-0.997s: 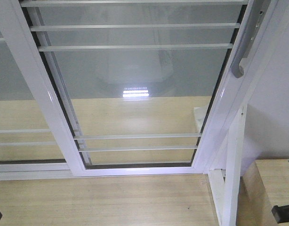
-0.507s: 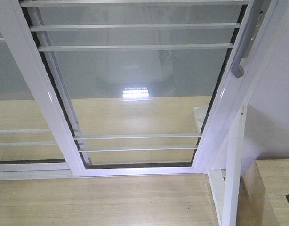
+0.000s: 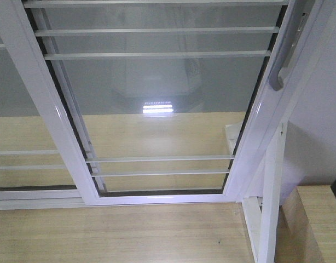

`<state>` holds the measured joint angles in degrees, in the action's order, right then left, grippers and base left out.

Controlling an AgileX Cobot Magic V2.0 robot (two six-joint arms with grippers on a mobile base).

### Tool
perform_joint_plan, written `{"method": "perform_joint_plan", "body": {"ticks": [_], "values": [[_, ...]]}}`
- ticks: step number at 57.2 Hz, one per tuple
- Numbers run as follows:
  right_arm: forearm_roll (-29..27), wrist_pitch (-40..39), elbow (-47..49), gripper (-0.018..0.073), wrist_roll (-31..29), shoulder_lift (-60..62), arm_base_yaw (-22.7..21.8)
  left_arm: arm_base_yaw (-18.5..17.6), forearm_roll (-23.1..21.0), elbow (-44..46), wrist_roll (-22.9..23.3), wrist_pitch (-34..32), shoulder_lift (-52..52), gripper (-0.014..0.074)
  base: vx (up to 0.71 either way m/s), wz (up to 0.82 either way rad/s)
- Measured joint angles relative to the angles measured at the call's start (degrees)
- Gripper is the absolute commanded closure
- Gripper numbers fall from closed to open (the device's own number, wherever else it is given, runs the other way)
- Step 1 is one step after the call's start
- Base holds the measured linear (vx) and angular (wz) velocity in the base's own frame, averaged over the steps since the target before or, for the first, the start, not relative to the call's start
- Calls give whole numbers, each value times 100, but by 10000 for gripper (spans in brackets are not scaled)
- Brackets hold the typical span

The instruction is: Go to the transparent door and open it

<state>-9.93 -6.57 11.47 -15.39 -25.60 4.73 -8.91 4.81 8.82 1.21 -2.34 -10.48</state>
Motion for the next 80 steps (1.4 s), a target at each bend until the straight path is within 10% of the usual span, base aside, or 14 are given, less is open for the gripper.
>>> {"method": "perform_joint_plan", "body": {"ticks": [37, 62, 80], "values": [[432, -1613, 2602, 561, 0, -4693, 0, 0, -481, 2446, -194, -2910, -6055, 594, 0, 0], [432, -2336, 2613, 510, 252, -5132, 0, 0, -481, 2651, -194, -3592, -6701, 559, 0, 0], [432, -2226, 2613, 236, 365, -5132, 0, 0, -481, 2651, -194, -3592, -6729, 343, 0, 0]]}}
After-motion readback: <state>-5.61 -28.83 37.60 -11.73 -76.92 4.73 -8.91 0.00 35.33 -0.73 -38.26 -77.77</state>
